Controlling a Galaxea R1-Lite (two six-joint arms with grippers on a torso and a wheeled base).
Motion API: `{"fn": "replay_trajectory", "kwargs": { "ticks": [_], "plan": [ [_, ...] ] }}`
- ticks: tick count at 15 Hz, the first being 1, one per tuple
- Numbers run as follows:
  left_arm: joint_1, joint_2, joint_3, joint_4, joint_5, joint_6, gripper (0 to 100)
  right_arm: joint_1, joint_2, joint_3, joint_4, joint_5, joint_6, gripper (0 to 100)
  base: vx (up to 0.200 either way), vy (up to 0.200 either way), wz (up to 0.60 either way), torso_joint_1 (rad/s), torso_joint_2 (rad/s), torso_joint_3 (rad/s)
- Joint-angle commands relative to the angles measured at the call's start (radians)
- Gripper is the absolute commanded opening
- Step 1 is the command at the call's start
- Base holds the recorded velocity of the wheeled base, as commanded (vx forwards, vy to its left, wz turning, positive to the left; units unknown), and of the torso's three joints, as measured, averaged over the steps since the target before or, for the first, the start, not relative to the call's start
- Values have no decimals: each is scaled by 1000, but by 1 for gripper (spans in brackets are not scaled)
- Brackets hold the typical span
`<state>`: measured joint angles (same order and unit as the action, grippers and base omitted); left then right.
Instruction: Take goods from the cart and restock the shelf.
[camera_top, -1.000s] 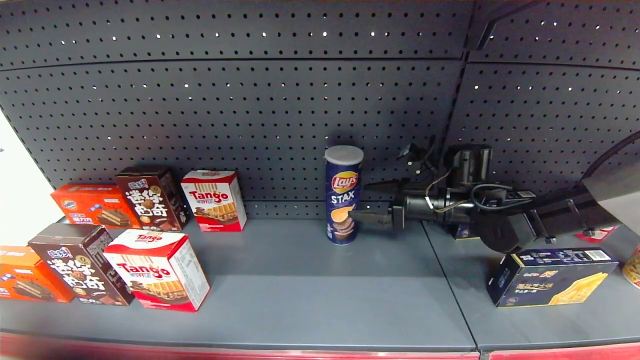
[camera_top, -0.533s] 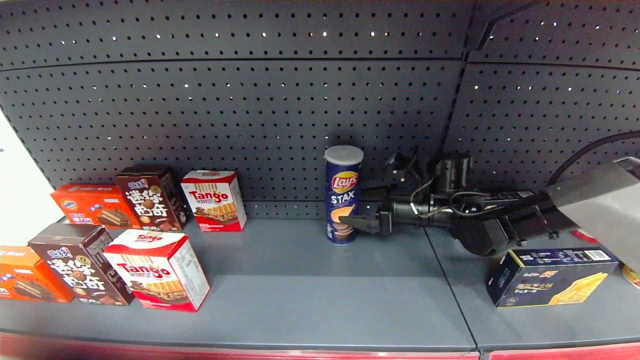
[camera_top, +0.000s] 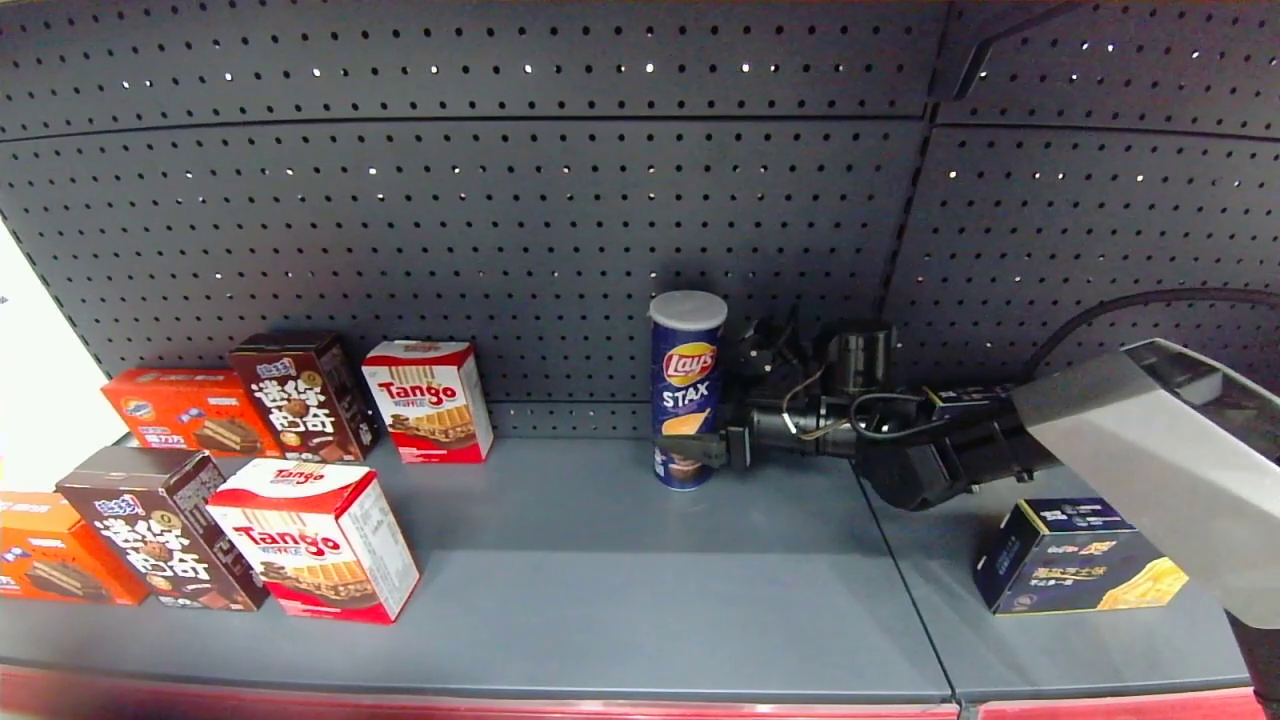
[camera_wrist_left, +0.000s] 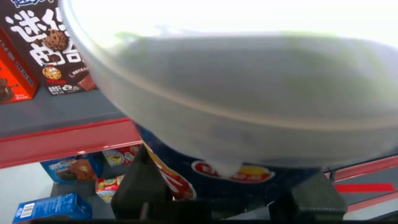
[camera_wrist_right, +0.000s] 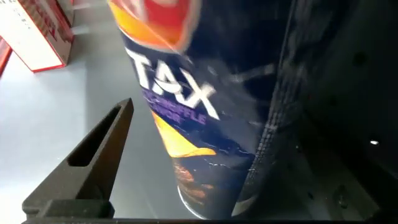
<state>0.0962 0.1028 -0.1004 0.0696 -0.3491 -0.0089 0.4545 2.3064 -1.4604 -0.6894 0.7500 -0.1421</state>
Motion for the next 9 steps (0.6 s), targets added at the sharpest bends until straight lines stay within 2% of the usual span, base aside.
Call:
{"fn": "replay_trajectory", "kwargs": {
  "ticks": [1,2,3,9],
  "plan": [
    [0,0,1,-1,6,0,0,1,34,-17,-2,6,1,100,0,0,0,0,0,0],
    [0,0,2,1,9,0,0,3,36,-18,-2,2,1,100,0,0,0,0,0,0],
    [0,0,7,-1,9,0,0,12,31,-17,2,-15,3,0,0,0,0,0,0,0],
    [0,2,19,-8,10,-2,0,29,-41,48,8,-37,3,0,0,0,0,0,0,0]
  ]
}}
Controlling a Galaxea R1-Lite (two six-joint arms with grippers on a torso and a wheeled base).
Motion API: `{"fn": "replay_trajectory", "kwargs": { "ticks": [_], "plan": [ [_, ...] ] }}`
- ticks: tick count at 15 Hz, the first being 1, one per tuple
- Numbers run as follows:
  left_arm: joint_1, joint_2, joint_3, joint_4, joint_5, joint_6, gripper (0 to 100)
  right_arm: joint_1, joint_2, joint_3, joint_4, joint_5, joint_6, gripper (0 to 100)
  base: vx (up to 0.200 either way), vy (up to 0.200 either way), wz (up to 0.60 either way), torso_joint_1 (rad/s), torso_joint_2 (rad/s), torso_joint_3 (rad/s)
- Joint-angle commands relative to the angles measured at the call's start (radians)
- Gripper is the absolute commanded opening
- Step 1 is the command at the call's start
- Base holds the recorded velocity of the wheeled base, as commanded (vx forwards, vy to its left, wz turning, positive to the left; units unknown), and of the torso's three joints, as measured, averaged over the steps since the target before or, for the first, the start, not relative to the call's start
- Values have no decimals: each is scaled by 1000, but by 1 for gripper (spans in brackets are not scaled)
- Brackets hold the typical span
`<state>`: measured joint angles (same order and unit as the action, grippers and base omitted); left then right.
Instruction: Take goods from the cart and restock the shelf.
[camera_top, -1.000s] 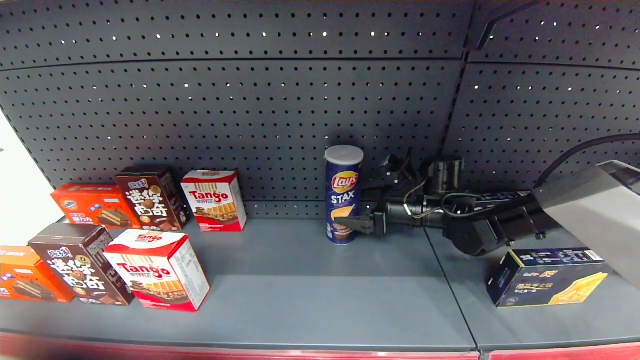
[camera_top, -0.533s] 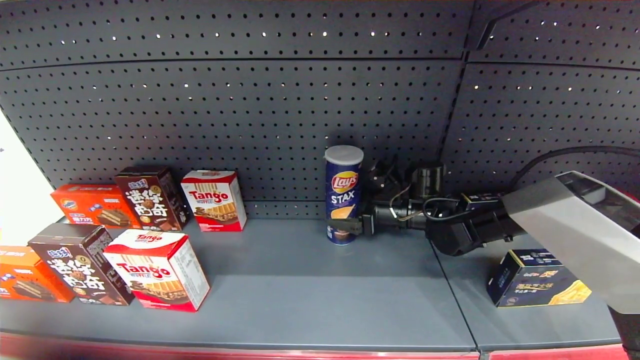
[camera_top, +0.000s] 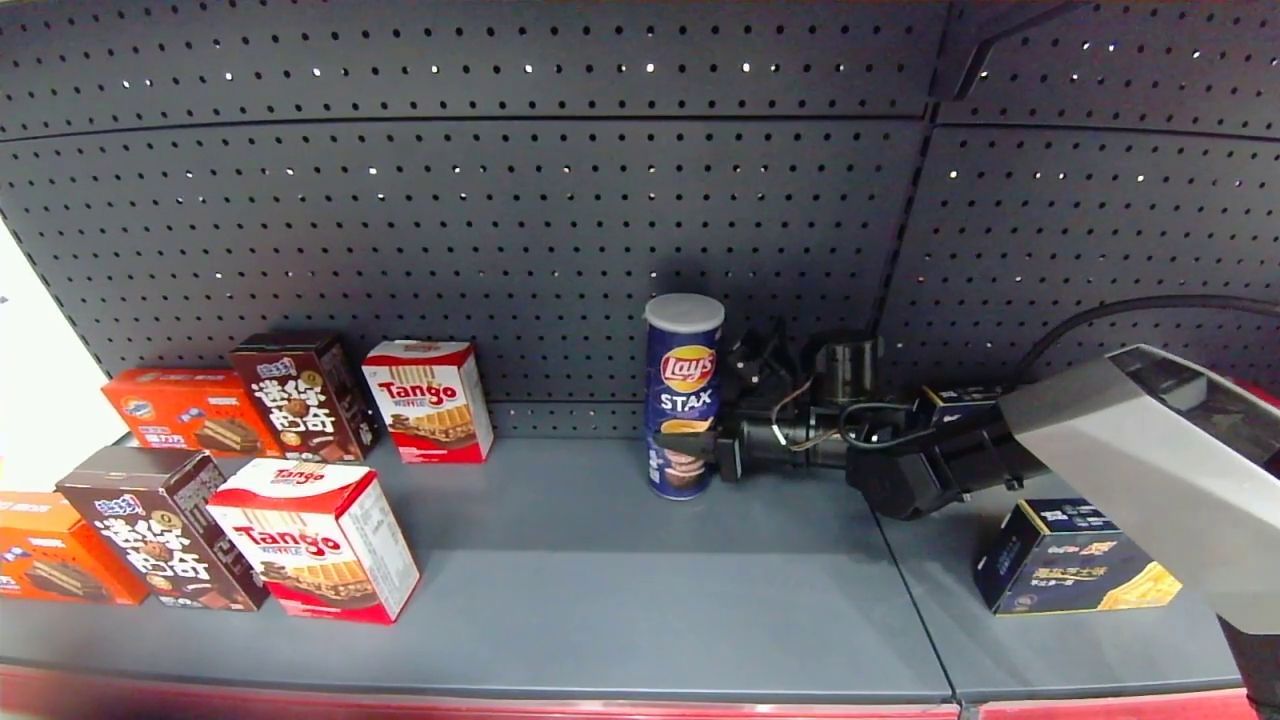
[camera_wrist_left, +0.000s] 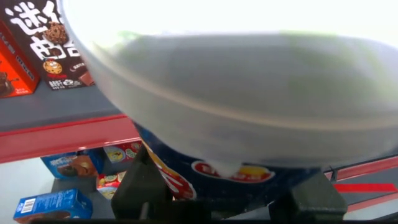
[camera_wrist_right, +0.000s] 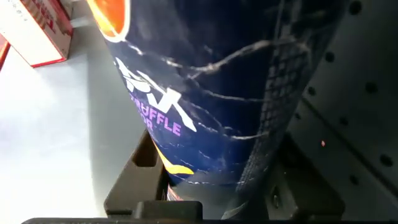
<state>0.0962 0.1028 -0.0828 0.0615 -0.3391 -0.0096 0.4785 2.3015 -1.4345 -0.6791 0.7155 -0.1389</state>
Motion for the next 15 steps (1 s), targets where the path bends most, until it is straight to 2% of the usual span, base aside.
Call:
{"fn": "replay_trajectory", "kwargs": {
  "ticks": [1,6,10,15],
  "plan": [
    [0,2,3,0,0,-1,0,15,-59,43,-2,-33,-1,0,0,0,0,0,0,0],
    [0,0,28,-5,-1,-1,0,68,-201,170,0,-90,2,0,0,0,0,0,0,0],
    [0,0,29,-6,-4,-3,0,146,-347,290,-10,-189,99,0,0,0,0,0,0,0],
    [0,0,29,-22,-11,0,0,181,-537,508,-11,-231,98,0,0,0,0,0,0,0]
  ]
}}
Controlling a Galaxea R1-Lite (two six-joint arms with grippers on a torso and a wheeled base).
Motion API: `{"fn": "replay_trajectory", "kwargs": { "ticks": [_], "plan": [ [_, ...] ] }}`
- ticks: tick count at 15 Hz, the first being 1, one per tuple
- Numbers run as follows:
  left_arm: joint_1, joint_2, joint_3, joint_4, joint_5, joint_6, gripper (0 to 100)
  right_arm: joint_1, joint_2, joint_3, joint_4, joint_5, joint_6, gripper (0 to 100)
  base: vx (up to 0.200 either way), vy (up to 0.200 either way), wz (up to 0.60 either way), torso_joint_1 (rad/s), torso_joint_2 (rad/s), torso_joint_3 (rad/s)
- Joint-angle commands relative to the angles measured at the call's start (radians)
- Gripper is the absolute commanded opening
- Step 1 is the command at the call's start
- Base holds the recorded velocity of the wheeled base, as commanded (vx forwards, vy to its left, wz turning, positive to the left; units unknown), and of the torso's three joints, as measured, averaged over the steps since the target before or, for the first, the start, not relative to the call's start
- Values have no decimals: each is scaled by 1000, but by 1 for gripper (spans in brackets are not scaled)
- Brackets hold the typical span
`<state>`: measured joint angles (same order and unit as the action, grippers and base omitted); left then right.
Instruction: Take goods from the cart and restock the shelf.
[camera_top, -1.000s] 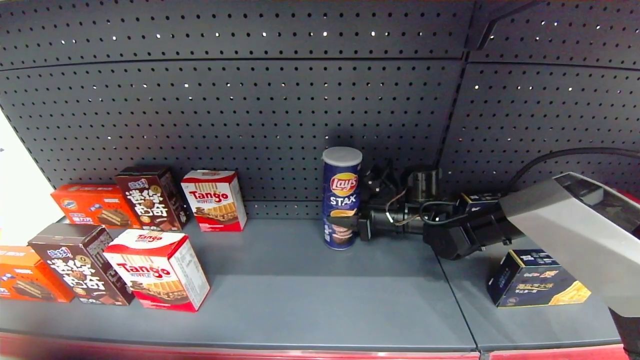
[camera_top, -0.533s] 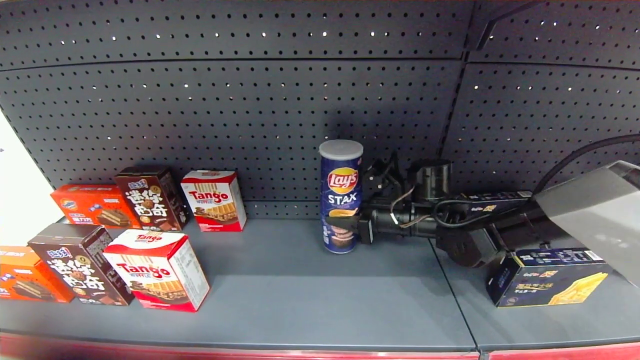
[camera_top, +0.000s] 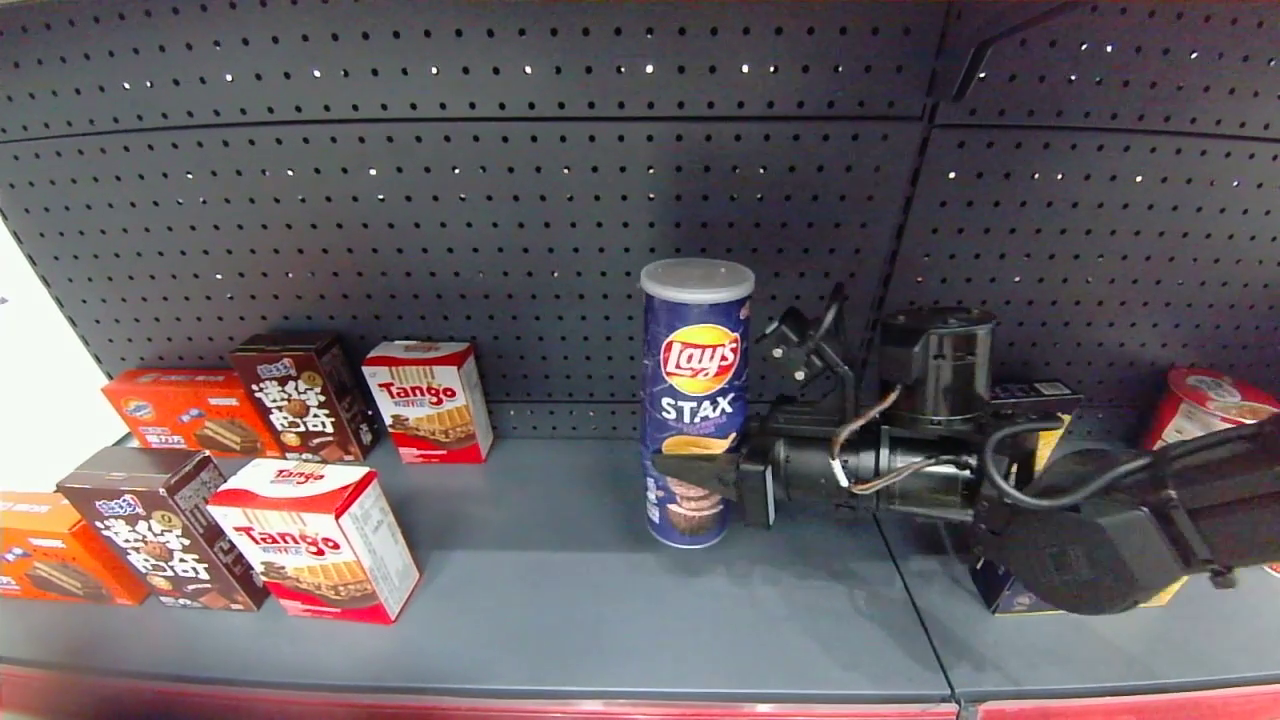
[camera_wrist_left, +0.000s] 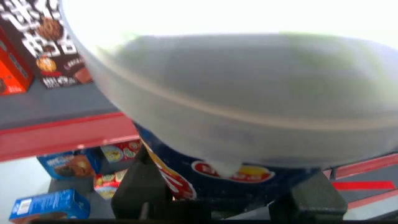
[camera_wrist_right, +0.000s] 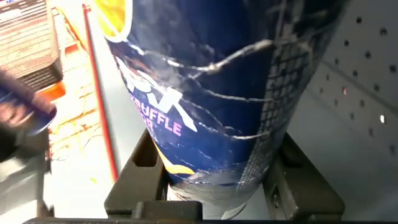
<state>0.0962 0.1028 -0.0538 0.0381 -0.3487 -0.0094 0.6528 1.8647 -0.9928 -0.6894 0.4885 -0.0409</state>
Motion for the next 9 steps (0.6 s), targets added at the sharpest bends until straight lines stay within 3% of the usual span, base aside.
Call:
{"fn": "replay_trajectory", "kwargs": {
  "ticks": [1,7,9],
  "plan": [
    [0,2,3,-17,-3,-1,0,-2,-137,112,-1,-4,-4,0,0,0,0,0,0,0],
    [0,0,-6,-33,4,-1,0,-73,-268,306,-4,1,-21,0,0,0,0,0,0,0],
    [0,0,-4,-33,8,-1,0,-76,-256,381,-122,10,-39,0,0,0,0,0,0,0]
  ]
}}
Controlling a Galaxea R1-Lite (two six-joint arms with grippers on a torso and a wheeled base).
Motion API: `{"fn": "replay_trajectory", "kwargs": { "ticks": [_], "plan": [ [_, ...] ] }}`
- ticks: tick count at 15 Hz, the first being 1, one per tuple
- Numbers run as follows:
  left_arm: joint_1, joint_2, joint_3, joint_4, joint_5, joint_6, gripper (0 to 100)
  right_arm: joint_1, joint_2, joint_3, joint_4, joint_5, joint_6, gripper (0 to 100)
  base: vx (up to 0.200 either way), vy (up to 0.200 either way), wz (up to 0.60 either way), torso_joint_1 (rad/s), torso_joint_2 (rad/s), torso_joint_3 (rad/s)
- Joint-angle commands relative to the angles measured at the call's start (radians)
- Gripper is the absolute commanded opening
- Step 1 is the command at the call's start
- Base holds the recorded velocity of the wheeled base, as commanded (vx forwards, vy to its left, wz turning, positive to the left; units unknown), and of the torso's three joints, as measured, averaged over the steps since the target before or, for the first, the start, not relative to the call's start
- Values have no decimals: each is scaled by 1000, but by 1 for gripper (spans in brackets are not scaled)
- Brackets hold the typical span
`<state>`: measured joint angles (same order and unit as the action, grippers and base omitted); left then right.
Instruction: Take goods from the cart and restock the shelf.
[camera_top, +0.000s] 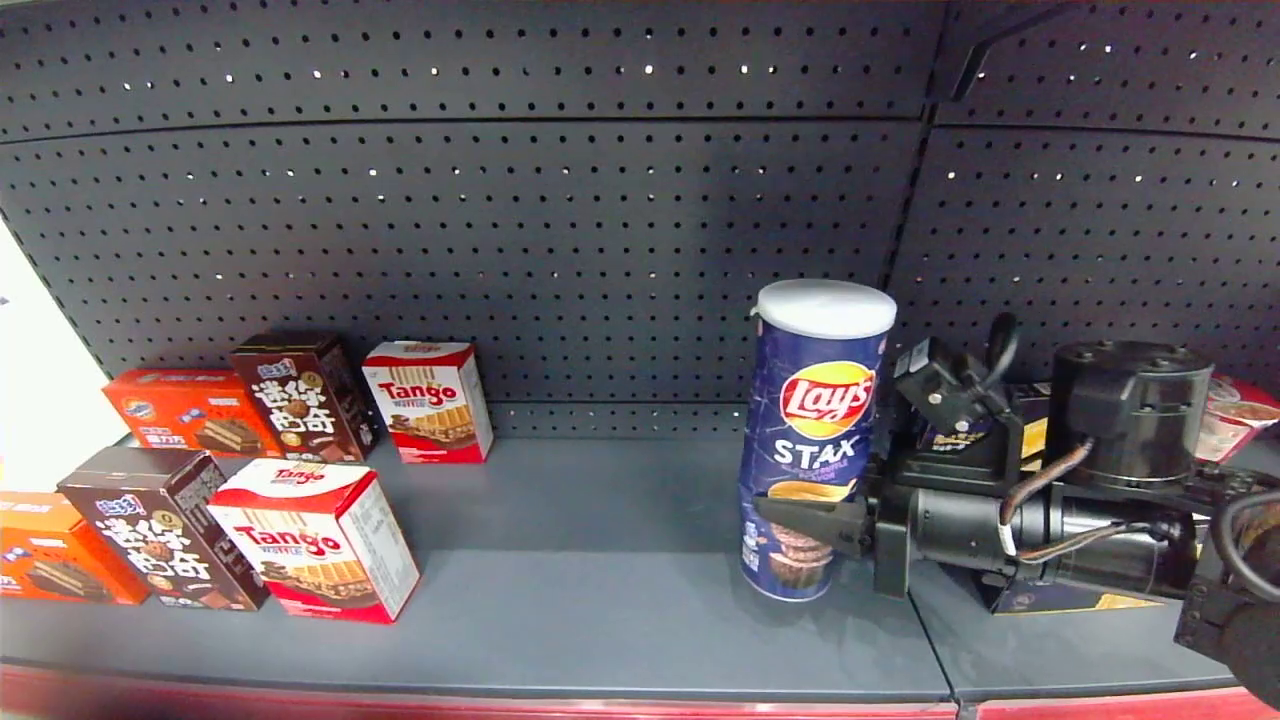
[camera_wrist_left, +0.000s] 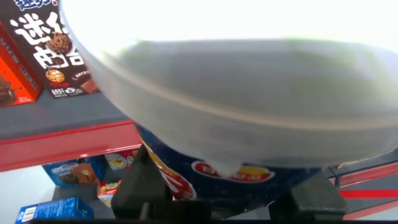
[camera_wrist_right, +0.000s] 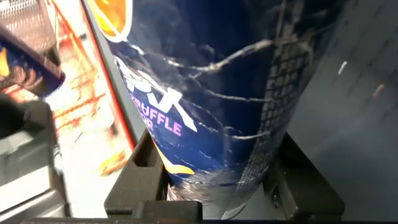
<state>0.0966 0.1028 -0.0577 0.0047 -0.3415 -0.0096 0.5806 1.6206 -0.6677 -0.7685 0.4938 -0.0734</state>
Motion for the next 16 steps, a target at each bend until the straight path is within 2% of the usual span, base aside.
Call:
{"fn": "replay_trajectory", "kwargs": {
  "ticks": [1,3,4,12,16],
  "plan": [
    [0,0,1,0,2,0,0,-4,2,79,-100,6,-5,0,0,0,0,0,0,0],
    [0,0,-1,1,19,0,0,-1,59,151,-278,6,-5,0,0,0,0,0,0,0],
    [0,0,-4,1,21,-1,0,-1,74,172,-313,6,-3,0,0,0,0,0,0,0],
    [0,0,-1,1,35,-1,0,2,114,247,-341,9,-22,0,0,0,0,0,0,0],
    [0,0,7,3,35,-1,0,5,211,240,-419,9,-28,0,0,0,0,0,0,0]
  ]
}}
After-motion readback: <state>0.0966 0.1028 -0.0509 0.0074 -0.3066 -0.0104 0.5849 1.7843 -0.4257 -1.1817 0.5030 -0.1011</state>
